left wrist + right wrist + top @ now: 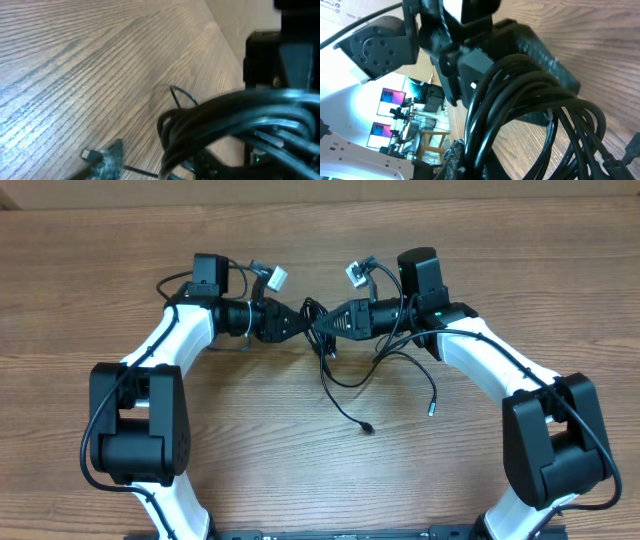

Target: Untangle cables

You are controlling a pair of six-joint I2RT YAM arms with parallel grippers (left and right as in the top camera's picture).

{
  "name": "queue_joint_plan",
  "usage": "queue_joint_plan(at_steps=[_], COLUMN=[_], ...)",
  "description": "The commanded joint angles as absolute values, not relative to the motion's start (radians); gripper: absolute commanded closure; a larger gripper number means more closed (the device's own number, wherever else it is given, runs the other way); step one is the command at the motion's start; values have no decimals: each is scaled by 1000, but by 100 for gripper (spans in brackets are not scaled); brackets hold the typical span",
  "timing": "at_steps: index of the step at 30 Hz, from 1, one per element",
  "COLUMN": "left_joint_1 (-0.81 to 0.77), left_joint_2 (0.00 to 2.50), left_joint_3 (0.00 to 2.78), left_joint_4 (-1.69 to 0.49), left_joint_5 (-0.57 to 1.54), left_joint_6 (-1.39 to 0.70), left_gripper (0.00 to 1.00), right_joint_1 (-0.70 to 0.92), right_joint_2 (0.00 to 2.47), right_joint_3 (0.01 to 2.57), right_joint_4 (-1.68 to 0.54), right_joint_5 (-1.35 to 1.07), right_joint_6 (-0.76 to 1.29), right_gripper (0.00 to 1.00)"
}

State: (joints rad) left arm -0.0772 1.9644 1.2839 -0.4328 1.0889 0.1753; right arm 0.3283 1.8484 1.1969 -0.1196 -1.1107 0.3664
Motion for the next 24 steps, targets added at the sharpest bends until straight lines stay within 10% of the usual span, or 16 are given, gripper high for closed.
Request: queue_joint_plan(at_steps=[1, 24], left_joint_1=[-68, -52], left_joint_2=[1975, 1975], left_joint_3=[1285, 1285], left_joint_4=[-414, -432], left_joint_5=[1089, 1080], left_joint_6=[126, 122], left_gripper=[51, 59], right_joint_1=[334, 366], right_joint_2=[1816, 1816], right_joint_3=[1217, 1217], right_joint_4=[-138, -128], right_joint_5=[-1130, -1164], right_joint_6=[367, 363], right_gripper=[96, 96])
